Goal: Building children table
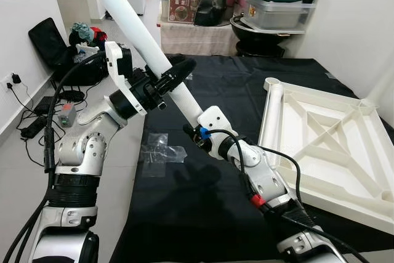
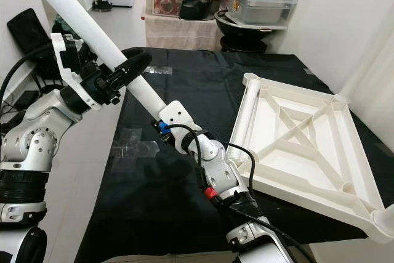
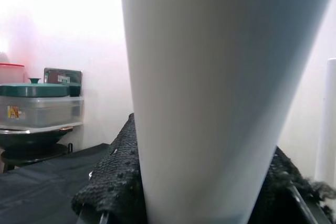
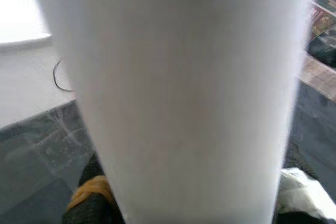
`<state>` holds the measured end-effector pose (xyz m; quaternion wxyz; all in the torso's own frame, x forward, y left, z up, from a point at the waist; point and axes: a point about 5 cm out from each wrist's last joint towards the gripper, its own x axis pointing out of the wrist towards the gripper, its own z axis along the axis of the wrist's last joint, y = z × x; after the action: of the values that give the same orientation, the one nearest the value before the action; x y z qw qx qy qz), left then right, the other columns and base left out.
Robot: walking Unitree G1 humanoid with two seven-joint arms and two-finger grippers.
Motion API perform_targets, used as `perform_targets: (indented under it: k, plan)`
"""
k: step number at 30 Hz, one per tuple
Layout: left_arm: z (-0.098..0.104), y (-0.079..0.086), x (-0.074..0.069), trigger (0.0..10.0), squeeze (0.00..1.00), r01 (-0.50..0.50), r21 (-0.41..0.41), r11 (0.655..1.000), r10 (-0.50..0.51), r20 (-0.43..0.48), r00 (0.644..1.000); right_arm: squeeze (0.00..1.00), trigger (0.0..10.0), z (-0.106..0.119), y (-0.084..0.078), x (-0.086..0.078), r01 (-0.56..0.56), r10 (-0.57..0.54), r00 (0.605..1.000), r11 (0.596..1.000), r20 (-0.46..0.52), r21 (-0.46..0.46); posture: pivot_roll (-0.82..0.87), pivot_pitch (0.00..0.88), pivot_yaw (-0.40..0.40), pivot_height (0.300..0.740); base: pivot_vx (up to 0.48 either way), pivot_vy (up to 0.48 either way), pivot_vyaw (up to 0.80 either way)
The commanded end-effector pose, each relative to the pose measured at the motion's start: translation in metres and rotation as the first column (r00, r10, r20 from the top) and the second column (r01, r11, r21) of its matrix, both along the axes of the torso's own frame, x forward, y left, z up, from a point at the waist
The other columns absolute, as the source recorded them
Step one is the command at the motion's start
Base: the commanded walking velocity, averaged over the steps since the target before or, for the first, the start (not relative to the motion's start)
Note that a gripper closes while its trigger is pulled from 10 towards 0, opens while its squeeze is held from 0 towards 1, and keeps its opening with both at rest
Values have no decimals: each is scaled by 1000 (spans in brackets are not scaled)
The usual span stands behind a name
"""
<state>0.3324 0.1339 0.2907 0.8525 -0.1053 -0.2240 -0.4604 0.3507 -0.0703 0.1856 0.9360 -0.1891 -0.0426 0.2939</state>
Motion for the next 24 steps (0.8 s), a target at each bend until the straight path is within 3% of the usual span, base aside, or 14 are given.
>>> perform_targets:
  k: [1,7,8,12,13,18,19,21,22,24]
  plan:
    - [-25,-4,5,0,0,6,51,999,0,-109,994,1000,10000,37,6,-2,-29,16,994,992,107,126,53,0,-65,740,0,0,0]
    - [-25,-4,5,0,0,7,52,999,-1,-109,994,1000,10000,39,7,-3,-40,28,993,993,110,112,53,0,-65,740,0,0,0]
    - [-26,-4,5,0,0,8,53,999,-2,-111,994,0,10000,41,10,-4,-58,46,992,993,117,103,53,0,-65,740,0,0,0]
    - [-26,-4,5,0,0,9,54,998,-3,-112,994,0,10000,43,14,-7,-86,75,989,993,127,83,53,0,-65,740,0,0,0]
    - [-26,-4,5,0,0,9,54,999,-3,-110,994,0,10000,39,20,-10,-128,122,987,991,106,47,55,0,-66,740,0,0,0]
    - [-24,-5,6,0,0,9,52,999,-3,-106,994,0,10000,28,23,-13,-141,140,988,990,67,11,60,0,-70,740,0,0,0]
    - [-24,-5,6,0,0,9,51,999,-3,-105,994,0,706,19,22,-10,-106,106,994,994,16,3,60,0,-71,740,0,0,0]
    - [-24,-5,5,0,0,9,51,999,-3,-105,994,0,706,17,22,-9,-96,96,995,995,4,2,60,0,-71,740,0,0,0]
    - [-24,-4,6,0,0,8,51,999,-2,-104,995,0,0,13,22,-9,-95,95,995,995,-24,-7,60,0,-71,740,0,0,0]
    - [-23,-4,6,0,0,7,49,999,-2,-103,995,0,0,4,24,-11,-105,103,991,994,-87,-18,58,0,-70,740,0,0,0]
